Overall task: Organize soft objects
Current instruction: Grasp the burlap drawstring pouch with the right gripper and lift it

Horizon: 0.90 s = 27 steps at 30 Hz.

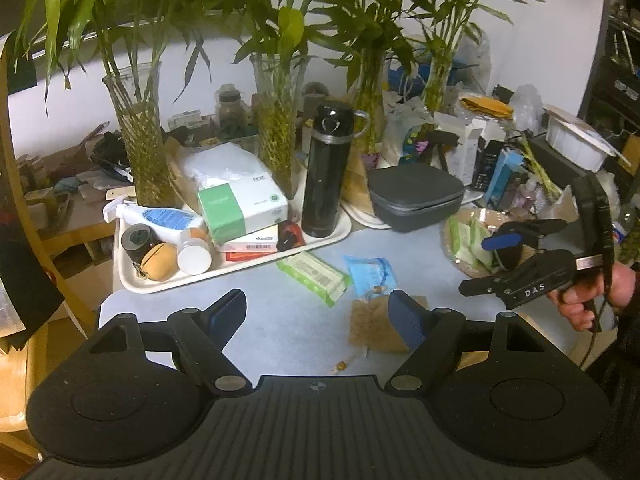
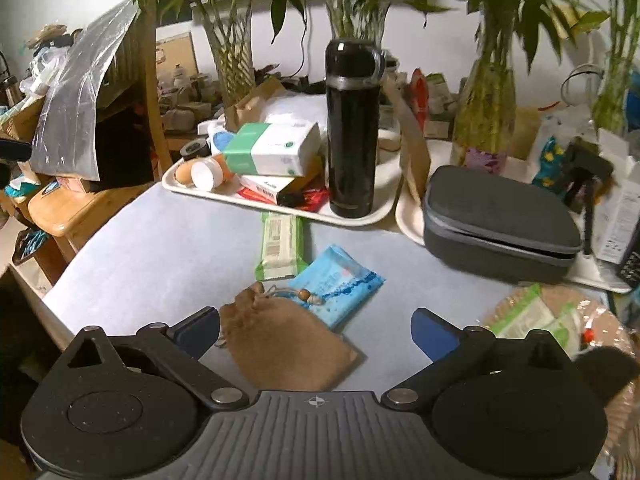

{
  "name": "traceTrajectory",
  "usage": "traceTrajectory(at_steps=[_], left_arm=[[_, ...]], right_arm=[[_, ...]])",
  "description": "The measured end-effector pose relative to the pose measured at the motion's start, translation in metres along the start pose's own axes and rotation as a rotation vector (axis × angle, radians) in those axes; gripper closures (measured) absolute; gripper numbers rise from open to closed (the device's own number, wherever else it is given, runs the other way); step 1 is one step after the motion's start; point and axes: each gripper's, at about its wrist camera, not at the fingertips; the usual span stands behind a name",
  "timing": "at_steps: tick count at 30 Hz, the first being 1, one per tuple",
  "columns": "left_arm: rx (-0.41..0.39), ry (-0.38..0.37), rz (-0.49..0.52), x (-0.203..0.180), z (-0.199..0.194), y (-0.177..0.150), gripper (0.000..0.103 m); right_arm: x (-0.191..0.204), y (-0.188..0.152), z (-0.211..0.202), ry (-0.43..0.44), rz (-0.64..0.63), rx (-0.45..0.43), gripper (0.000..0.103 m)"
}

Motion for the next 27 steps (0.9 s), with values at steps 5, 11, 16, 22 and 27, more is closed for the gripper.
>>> traceTrajectory(at_steps=[5,11,16,22,27], left_arm=[[-0.002,0.007,-0.022,0.012,0.012,0.002,0.025],[0.001,0.002,-0.032,0.024,0.02,0.004,0.025],[0.012,-0.015,-0.037,0.033,0.028,0.0,0.025],[0.038,-0.035,-0.036,0.043,0.039,-0.006,0.025],[0.058,-0.052,-0.027,0.049,0.046,-0.009,0.025]], right_arm=[[0.005,0.0,0.032,0.01,-0.063,0.028,0.003],[0.014,-0.004,0.058,0.054,-0.121,0.061,0.01],[0.029,-0.01,0.079,0.067,-0.223,0.092,0.014],[0.033,-0.015,0.106,0.101,-0.249,0.147,0.023],[0.029,-0.019,0.123,0.122,-0.219,0.207,0.043]])
Point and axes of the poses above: each gripper's, at about its wrist camera, not at the fingertips, and z roughly the way its jaws point, x to its left, y to its top, and after that the axes turned 14 degrees about -y, right-handed
